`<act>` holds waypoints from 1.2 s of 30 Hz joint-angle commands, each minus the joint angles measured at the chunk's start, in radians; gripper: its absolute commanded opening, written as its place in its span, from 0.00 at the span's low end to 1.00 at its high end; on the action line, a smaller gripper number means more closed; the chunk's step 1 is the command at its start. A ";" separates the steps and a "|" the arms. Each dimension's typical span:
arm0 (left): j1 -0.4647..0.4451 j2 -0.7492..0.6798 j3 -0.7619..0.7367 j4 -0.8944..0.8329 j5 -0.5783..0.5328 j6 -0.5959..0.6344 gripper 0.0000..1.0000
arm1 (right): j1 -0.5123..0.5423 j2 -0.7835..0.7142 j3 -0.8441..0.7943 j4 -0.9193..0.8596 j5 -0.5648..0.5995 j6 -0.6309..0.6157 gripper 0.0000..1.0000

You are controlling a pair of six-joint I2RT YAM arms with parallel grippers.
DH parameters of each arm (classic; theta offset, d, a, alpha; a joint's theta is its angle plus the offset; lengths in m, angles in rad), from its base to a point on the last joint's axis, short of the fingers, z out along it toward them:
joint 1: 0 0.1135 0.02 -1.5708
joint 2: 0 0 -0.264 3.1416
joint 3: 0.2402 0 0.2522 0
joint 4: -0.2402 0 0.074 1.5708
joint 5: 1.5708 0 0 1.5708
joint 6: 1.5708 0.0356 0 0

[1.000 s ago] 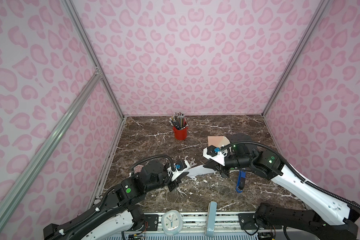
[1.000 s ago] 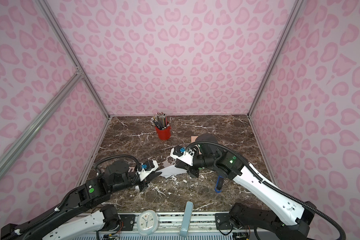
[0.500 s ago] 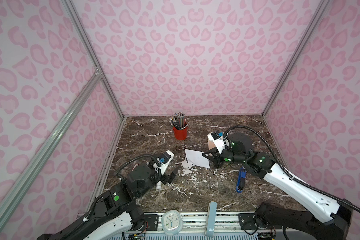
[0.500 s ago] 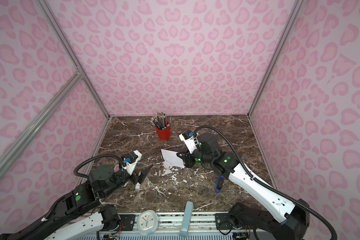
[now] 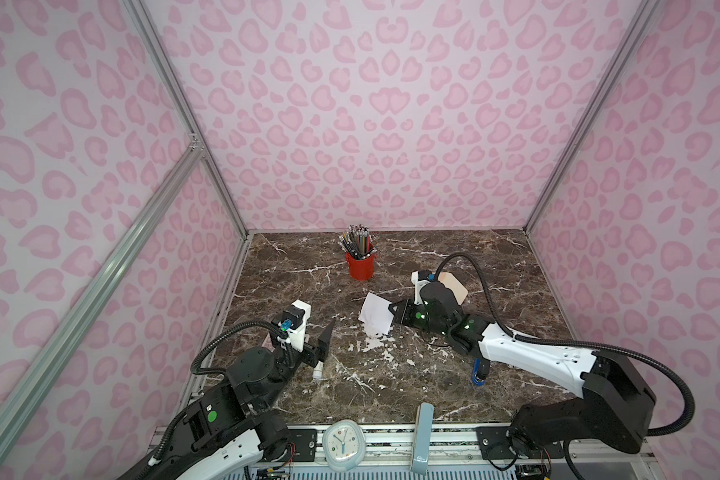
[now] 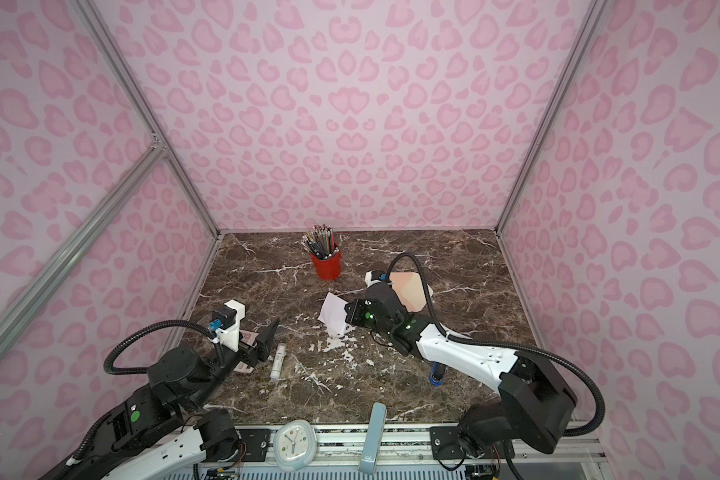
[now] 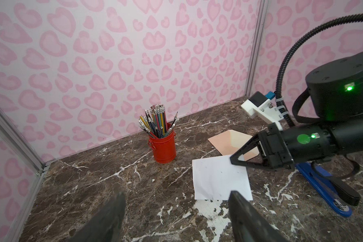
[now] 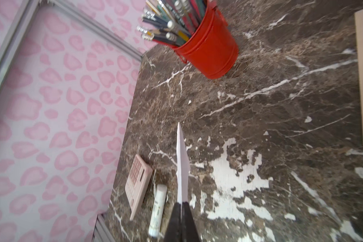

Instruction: Place the letter into the envelope and seal it

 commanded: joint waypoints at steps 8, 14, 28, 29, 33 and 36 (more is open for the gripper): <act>0.000 -0.009 -0.031 0.042 0.024 -0.055 0.79 | 0.046 0.317 0.086 0.376 0.168 0.307 0.00; 0.000 -0.021 -0.032 0.046 0.038 -0.054 0.79 | 0.077 0.507 0.195 0.448 0.235 0.410 0.00; 0.000 -0.070 -0.043 0.042 0.051 0.003 0.80 | 0.161 0.636 0.280 0.205 0.415 0.475 0.22; 0.000 -0.074 -0.047 0.045 0.049 0.007 0.80 | 0.164 0.638 0.282 0.194 0.421 0.477 0.26; 0.000 -0.097 -0.056 0.038 0.049 0.015 0.80 | 0.180 0.633 0.296 0.139 0.444 0.471 0.38; 0.000 -0.119 -0.061 0.028 0.047 0.021 0.80 | 0.196 0.622 0.305 0.105 0.467 0.465 0.44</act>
